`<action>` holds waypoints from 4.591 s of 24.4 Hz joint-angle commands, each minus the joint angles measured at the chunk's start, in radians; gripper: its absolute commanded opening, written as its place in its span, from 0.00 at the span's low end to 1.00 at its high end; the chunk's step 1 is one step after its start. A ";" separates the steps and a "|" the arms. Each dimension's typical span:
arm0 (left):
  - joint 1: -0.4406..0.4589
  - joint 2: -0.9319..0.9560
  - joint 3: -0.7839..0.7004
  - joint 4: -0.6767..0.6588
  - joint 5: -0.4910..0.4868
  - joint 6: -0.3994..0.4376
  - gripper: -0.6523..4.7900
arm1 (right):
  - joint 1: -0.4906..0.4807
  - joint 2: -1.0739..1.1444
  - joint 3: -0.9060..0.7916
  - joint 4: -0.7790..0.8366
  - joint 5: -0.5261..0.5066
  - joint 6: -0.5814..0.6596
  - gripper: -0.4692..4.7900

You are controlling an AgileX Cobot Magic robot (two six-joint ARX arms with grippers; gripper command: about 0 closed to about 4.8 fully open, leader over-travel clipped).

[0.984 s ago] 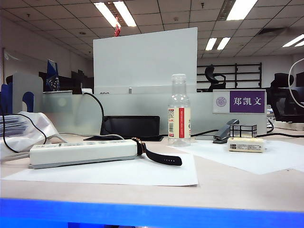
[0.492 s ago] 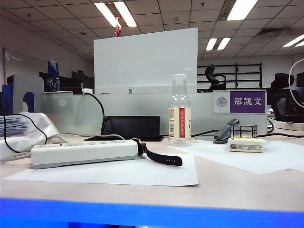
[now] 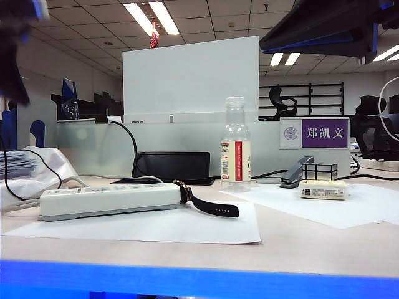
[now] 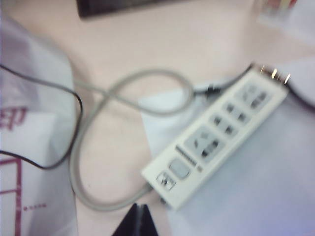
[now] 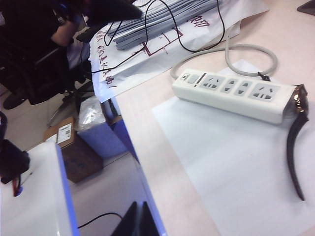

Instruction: Press the button on the power strip.

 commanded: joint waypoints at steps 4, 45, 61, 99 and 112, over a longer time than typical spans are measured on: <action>-0.106 0.199 0.026 0.024 -0.116 0.062 0.11 | 0.010 0.002 0.007 0.014 0.008 0.009 0.10; -0.144 0.736 0.596 -0.507 -0.099 0.093 0.11 | 0.014 0.001 0.007 0.003 -0.008 -0.014 0.10; -0.144 0.769 0.595 -0.536 -0.098 0.095 0.11 | 0.014 0.001 0.007 0.007 -0.005 -0.026 0.10; -0.144 0.870 0.573 -0.499 -0.050 0.111 0.11 | 0.014 0.001 0.006 0.005 -0.005 -0.026 0.10; -0.144 0.700 0.573 -0.473 -0.050 0.111 0.11 | 0.014 0.001 0.006 0.028 -0.005 -0.026 0.10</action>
